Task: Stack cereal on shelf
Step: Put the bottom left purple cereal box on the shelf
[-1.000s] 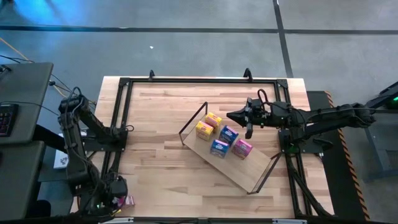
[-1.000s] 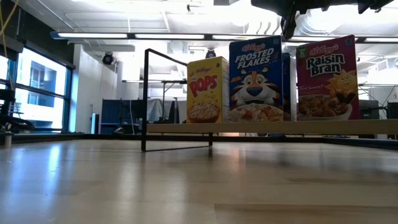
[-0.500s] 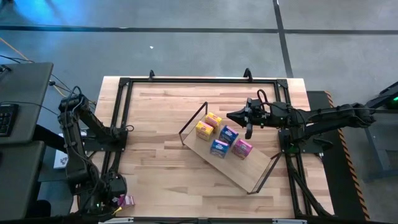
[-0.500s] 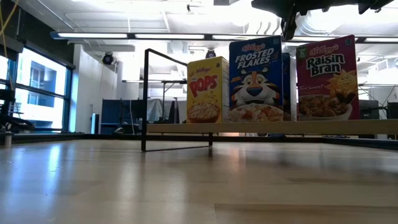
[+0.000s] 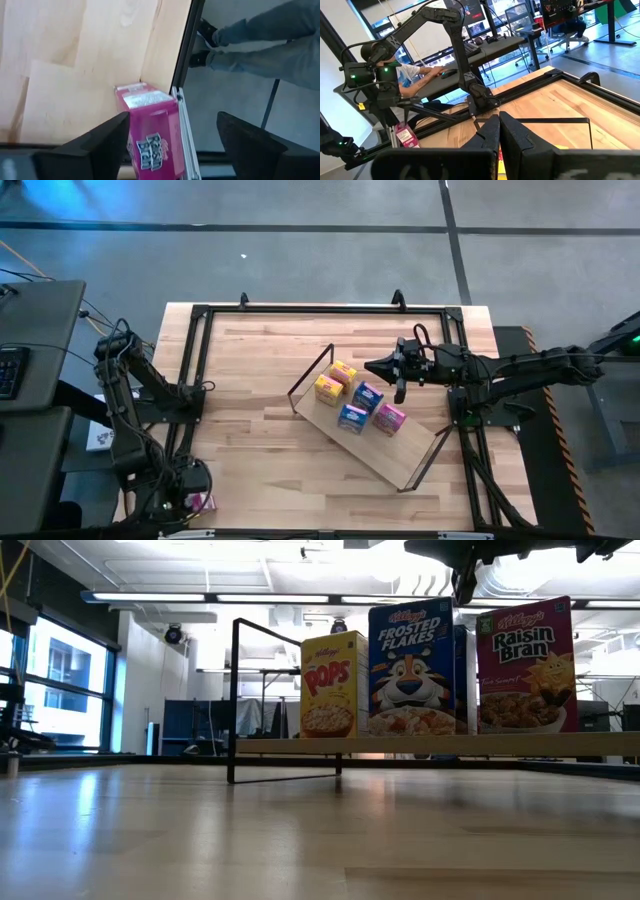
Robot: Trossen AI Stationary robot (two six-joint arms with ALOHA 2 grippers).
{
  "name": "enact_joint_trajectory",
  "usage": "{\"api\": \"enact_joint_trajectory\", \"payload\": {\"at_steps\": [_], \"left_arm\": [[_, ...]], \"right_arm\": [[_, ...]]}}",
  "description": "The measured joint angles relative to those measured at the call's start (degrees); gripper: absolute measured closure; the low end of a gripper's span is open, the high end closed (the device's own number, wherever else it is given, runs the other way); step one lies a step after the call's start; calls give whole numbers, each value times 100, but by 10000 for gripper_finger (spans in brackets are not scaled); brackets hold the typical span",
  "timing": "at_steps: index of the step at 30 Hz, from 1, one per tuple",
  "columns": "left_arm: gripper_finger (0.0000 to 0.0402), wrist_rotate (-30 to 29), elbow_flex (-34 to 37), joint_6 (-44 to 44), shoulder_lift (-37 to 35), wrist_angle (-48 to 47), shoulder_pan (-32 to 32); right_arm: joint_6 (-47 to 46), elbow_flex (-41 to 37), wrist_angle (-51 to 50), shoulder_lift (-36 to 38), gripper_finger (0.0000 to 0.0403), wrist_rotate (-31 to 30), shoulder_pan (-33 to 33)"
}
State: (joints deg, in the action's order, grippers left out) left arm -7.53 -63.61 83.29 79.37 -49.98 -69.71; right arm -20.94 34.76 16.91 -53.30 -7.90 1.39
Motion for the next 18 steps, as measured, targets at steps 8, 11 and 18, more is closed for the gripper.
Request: {"api": "enact_joint_trajectory", "payload": {"at_steps": [8, 11, 18], "left_arm": [[91, 278, 0, 480, 0, 1, 0], [91, 275, 0, 411, 3, -23, 0], [90, 229, 0, 504, 162, 17, -6]], "right_arm": [[1, 0, -115, 0, 403, 2, 0], [2, 0, -188, 0, 403, 4, 0], [-1, 0, -258, 0, 403, 20, 0]]}}
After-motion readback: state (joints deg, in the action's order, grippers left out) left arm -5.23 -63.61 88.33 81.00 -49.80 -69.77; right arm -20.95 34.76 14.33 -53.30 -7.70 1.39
